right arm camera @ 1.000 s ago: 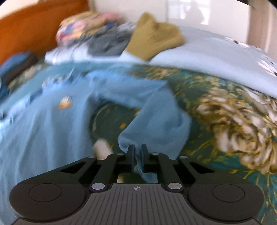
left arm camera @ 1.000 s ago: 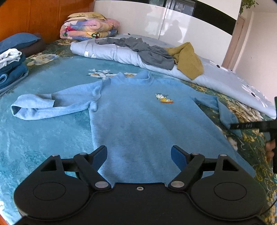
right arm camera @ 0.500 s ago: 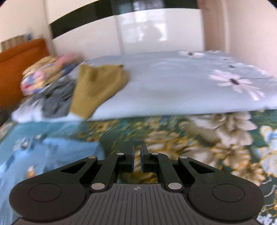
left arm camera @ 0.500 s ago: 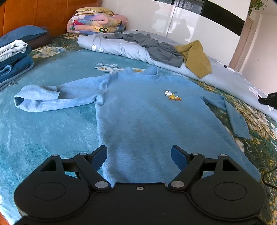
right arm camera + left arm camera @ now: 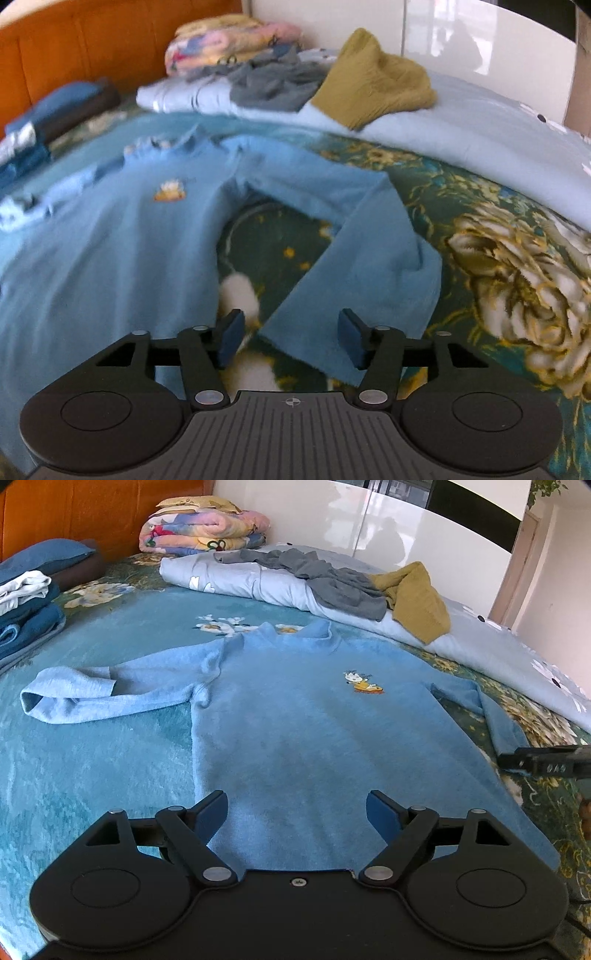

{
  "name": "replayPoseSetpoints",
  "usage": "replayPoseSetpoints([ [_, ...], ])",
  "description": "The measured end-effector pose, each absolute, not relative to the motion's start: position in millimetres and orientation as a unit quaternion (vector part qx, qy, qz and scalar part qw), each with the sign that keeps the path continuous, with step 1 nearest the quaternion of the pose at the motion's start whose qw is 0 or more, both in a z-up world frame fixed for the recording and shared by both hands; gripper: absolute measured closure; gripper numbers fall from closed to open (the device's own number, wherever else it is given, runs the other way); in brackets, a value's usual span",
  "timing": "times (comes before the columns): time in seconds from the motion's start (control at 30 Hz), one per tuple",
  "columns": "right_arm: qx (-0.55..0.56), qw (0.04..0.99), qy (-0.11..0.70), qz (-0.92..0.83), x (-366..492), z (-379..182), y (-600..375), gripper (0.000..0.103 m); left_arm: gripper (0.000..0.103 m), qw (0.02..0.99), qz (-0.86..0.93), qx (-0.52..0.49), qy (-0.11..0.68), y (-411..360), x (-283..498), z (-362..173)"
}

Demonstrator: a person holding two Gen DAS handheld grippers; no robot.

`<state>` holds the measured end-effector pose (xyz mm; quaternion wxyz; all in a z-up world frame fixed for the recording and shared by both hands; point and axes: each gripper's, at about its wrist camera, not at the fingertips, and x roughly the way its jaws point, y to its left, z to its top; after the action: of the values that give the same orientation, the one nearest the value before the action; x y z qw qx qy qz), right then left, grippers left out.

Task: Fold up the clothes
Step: 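Grasp the sweatshirt sleeve cuff with the right gripper and straighten it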

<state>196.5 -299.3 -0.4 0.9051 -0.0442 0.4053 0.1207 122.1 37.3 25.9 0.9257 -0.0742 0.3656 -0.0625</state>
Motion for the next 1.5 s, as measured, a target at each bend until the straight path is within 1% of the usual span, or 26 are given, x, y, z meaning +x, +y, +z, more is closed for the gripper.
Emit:
replayPoseSetpoints([
  [0.13, -0.068, 0.907, 0.4, 0.114, 194, -6, -293, 0.048, 0.021, 0.925, -0.061, -0.075, 0.368, 36, 123, 24],
  [0.23, -0.057, 0.908, 0.399, 0.11, 195, -6, -298, 0.05, 0.021, 0.923, -0.066, -0.074, 0.371, 32, 125, 23],
  [0.27, -0.049, 0.91, 0.399, 0.104, 196, -5, -302, 0.056, 0.021, 0.923, -0.068, -0.071, 0.372, 31, 125, 23],
  [0.3, -0.041, 0.911, 0.397, 0.099, 197, -4, -306, 0.064, 0.021, 0.923, -0.07, -0.069, 0.372, 29, 124, 22],
  [0.33, -0.033, 0.913, 0.396, 0.093, 199, -4, -310, 0.068, 0.021, 0.923, -0.071, -0.068, 0.372, 28, 124, 22],
  [0.4, -0.017, 0.915, 0.394, 0.082, 201, -2, -318, 0.086, 0.021, 0.922, -0.071, -0.068, 0.373, 28, 124, 22],
  [0.47, -0.001, 0.917, 0.392, 0.071, 203, -1, -325, 0.098, 0.021, 0.922, -0.069, -0.068, 0.375, 27, 125, 21],
  [0.53, 0.015, 0.919, 0.389, 0.06, 205, 1, -333, 0.098, 0.021, 0.922, -0.068, -0.066, 0.375, 27, 125, 22],
  [0.7, 0.065, 0.938, 0.34, -0.006, 222, 27, -382, 0.098, 0.021, 0.922, -0.062, -0.065, 0.375, 27, 127, 21],
  [0.83, 0.062, 0.949, 0.299, -0.072, 244, 49, -422, 0.098, 0.021, 0.922, -0.06, -0.064, 0.378, 26, 130, 19],
  [0.9, 0.056, 0.949, 0.294, -0.1, 261, 53, -441, 0.098, 0.021, 0.922, -0.059, -0.064, 0.378, 26, 131, 19],
  [1.0, 0.039, 0.943, 0.304, -0.127, 286, 48, -458, 0.098, 0.021, 0.921, -0.056, -0.062, 0.379, 25, 134, 18],
  [1.2, 0.012, 0.923, 0.356, -0.146, 305, 15, -457, 0.098, 0.021, 0.921, -0.051, -0.061, 0.382, 27, 137, 17],
  [1.37, 0.05, 0.905, 0.392, -0.156, 300, -10, -466, 0.098, 0.021, 0.921, -0.049, -0.06, 0.382, 30, 140, 17],
  [1.5, 0.062, 0.905, 0.39, -0.158, 298, -10, -467, 0.096, 0.021, 0.922, -0.049, -0.063, 0.379, 31, 142, 17],
])
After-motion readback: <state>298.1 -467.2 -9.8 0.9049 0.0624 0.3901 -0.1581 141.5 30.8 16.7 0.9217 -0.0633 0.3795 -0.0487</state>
